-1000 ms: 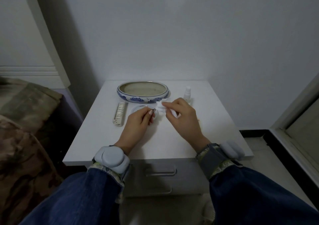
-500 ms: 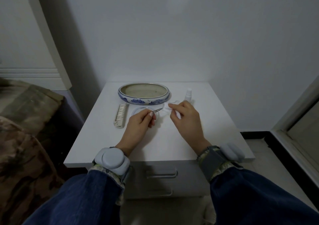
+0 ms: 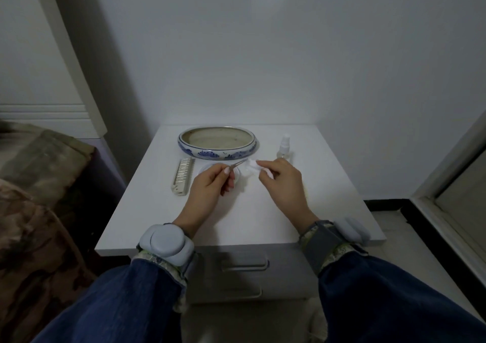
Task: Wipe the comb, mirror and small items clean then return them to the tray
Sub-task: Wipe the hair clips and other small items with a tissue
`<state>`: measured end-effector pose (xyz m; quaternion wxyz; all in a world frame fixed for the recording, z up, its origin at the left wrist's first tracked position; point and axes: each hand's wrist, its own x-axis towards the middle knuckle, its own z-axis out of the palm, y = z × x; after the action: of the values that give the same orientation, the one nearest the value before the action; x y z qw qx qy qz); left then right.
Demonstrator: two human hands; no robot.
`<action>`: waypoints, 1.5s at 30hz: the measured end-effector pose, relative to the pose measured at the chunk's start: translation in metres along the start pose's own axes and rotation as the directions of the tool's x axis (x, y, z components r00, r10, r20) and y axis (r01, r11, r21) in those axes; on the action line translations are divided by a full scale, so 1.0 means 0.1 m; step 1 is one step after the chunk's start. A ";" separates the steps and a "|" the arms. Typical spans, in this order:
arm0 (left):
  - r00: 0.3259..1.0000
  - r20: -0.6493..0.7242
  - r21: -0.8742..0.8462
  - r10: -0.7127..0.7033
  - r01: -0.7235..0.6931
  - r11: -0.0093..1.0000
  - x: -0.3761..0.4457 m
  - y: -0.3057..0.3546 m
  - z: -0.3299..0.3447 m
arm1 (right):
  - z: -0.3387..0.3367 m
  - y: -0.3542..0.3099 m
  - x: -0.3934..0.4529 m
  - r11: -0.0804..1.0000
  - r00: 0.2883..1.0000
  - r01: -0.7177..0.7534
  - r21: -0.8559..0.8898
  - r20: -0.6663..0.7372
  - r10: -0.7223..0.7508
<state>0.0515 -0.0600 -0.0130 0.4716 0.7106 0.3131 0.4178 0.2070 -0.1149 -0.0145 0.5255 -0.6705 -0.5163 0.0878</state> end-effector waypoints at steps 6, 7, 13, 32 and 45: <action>0.999 0.017 0.051 0.028 -0.029 0.998 -0.02 -0.01 0.00 | -0.02 -0.15 0.02 0.777 0.865 -0.482 0.404 0.359 0.350; 0.999 0.032 0.071 0.025 -0.027 0.997 -0.02 -0.02 0.00 | -0.02 -0.16 0.01 0.760 0.857 -0.492 0.424 0.387 0.339; 0.996 0.086 0.118 -0.020 0.010 0.993 -0.01 -0.02 0.00 | -0.02 -0.14 0.01 0.719 0.850 -0.491 0.492 0.453 0.270; 0.999 0.031 0.072 -0.030 0.028 0.997 -0.01 -0.06 0.00 | -0.01 -0.16 -0.04 0.973 0.979 0.174 0.150 0.081 -0.187; 0.998 0.060 0.045 -0.008 0.005 0.999 0.00 -0.06 -0.02 | 0.02 -0.07 -0.02 0.979 0.980 0.199 -0.034 0.032 -0.198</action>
<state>0.0492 -0.0566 -0.0176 0.4663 0.7321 0.3103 0.3877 0.2008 -0.1165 -0.0108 0.5117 -0.6239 -0.5896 0.0351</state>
